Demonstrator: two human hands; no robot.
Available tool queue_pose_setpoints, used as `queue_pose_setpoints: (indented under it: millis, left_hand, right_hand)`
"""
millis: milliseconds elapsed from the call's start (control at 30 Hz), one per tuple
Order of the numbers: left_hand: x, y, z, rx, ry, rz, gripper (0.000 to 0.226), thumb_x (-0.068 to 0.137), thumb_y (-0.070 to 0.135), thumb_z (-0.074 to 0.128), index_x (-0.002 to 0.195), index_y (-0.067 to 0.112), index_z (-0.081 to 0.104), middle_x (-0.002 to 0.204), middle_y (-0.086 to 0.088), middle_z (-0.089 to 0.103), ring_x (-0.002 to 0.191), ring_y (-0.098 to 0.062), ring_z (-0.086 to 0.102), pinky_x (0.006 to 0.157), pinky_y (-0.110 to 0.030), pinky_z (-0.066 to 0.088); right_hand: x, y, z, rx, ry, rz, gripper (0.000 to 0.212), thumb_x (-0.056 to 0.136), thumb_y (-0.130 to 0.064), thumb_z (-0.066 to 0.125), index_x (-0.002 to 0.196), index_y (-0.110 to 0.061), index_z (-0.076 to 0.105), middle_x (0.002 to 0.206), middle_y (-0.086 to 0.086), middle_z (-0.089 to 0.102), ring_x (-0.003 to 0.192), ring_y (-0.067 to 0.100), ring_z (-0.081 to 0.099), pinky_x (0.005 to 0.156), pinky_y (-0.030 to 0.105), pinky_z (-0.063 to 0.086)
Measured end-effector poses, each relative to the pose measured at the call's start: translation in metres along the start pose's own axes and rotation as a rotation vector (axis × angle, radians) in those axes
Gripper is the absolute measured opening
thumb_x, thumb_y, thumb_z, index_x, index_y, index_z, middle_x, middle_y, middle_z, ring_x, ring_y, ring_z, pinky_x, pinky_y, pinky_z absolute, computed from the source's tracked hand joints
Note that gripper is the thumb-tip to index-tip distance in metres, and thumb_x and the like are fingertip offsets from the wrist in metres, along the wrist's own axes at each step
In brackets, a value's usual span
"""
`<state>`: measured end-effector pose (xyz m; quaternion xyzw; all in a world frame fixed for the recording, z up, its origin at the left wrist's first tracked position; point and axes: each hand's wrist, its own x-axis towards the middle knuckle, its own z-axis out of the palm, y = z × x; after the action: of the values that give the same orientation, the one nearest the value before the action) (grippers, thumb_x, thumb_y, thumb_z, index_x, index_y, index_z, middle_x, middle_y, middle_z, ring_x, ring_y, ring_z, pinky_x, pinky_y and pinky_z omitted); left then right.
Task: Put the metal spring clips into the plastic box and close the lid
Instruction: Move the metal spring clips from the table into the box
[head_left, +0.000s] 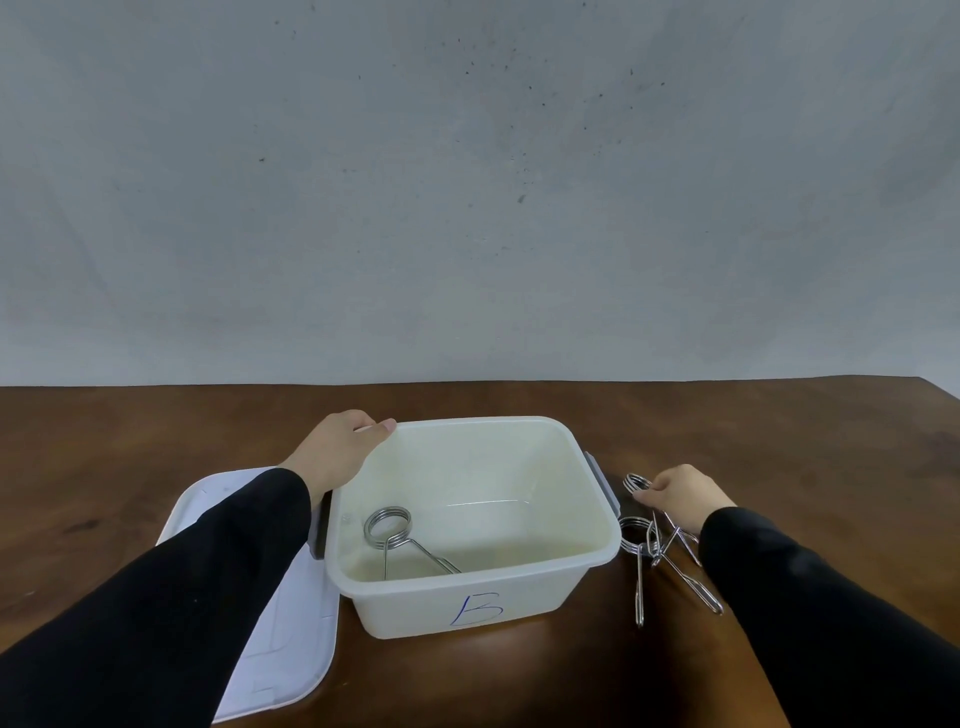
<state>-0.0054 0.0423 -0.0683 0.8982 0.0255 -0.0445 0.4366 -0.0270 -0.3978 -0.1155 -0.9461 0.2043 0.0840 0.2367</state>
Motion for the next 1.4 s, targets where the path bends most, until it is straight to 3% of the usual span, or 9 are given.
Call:
queue_pose_setpoints:
  millis: [133,367,600,800,900,967,1133,1267,1400]
  left_hand:
    - [-0.001,0.0,0.0,0.005,0.003,-0.002,0.04,0.098,0.049,0.053,0.098,0.011,0.065,0.086,-0.001,0.062,0.073,-0.014,0.053,0.061,-0.027,0.037]
    - [-0.002,0.001,0.0,-0.006,0.001,-0.002,0.042,0.098,0.049,0.053,0.101,0.009,0.066,0.095,-0.006,0.065,0.081,-0.02,0.056,0.064,-0.029,0.039]
    - [-0.002,0.003,0.0,0.011,0.005,-0.002,0.04,0.098,0.048,0.053,0.098,0.01,0.066,0.09,-0.005,0.063,0.073,-0.016,0.052,0.062,-0.029,0.038]
    - [-0.003,0.003,0.0,0.015,0.007,0.005,0.04,0.098,0.048,0.053,0.098,0.009,0.065,0.083,-0.002,0.059,0.069,-0.014,0.05,0.059,-0.028,0.036]
    - [-0.004,0.003,0.0,0.003,0.012,0.006,0.04,0.098,0.047,0.054,0.096,0.009,0.065,0.08,-0.001,0.058,0.066,-0.014,0.048,0.057,-0.028,0.034]
    - [-0.003,0.002,0.0,-0.01,0.012,0.005,0.04,0.098,0.047,0.054,0.095,0.008,0.065,0.083,-0.002,0.059,0.067,-0.015,0.049,0.058,-0.028,0.035]
    - [-0.003,0.001,0.0,-0.016,0.008,0.006,0.039,0.097,0.048,0.054,0.092,0.011,0.064,0.089,-0.004,0.063,0.071,-0.016,0.051,0.06,-0.029,0.037]
    - [-0.002,0.001,0.0,-0.024,0.005,0.006,0.039,0.097,0.048,0.055,0.092,0.01,0.064,0.086,-0.004,0.061,0.071,-0.017,0.051,0.06,-0.029,0.037]
    - [-0.002,-0.001,0.0,-0.036,0.0,0.002,0.041,0.097,0.049,0.055,0.095,0.009,0.065,0.093,-0.007,0.064,0.076,-0.019,0.054,0.063,-0.03,0.038]
  right_hand:
    - [-0.001,-0.006,0.003,-0.012,-0.009,0.011,0.036,0.093,-0.037,0.069,0.087,-0.002,0.076,0.073,0.01,0.066,0.064,0.019,0.058,0.063,0.031,0.051]
    - [0.0,-0.008,0.0,0.021,0.031,0.01,0.029,0.094,-0.036,0.068,0.092,-0.007,0.075,0.094,0.013,0.073,0.085,0.025,0.068,0.074,0.034,0.056]
    - [0.001,-0.017,0.011,-0.094,0.015,0.069,0.033,0.091,-0.039,0.071,0.081,-0.008,0.074,0.075,0.007,0.07,0.065,0.019,0.063,0.058,0.027,0.049]
    - [-0.002,-0.023,0.014,-0.231,0.112,0.081,0.046,0.092,-0.053,0.061,0.085,-0.008,0.071,0.076,0.007,0.07,0.066,0.021,0.066,0.065,0.032,0.057]
    - [-0.006,-0.012,0.007,-0.265,0.272,0.06,0.042,0.098,-0.047,0.053,0.102,-0.009,0.069,0.095,0.01,0.068,0.085,0.029,0.068,0.074,0.036,0.057]
    - [-0.005,-0.001,0.003,-0.29,0.236,0.135,0.035,0.096,-0.041,0.057,0.109,-0.01,0.068,0.105,0.012,0.067,0.094,0.033,0.067,0.078,0.038,0.055]
    - [-0.001,0.005,0.005,-0.297,0.043,0.212,0.022,0.097,-0.023,0.06,0.111,-0.007,0.067,0.089,0.008,0.065,0.084,0.026,0.065,0.074,0.033,0.054]
    - [0.001,0.003,0.004,-0.333,0.062,0.192,0.019,0.098,-0.017,0.06,0.11,-0.006,0.067,0.088,0.008,0.063,0.081,0.026,0.062,0.077,0.034,0.054]
    - [0.01,-0.007,-0.02,-0.275,0.15,0.143,0.021,0.097,-0.011,0.052,0.088,-0.003,0.069,0.079,0.012,0.064,0.077,0.031,0.062,0.071,0.032,0.048]
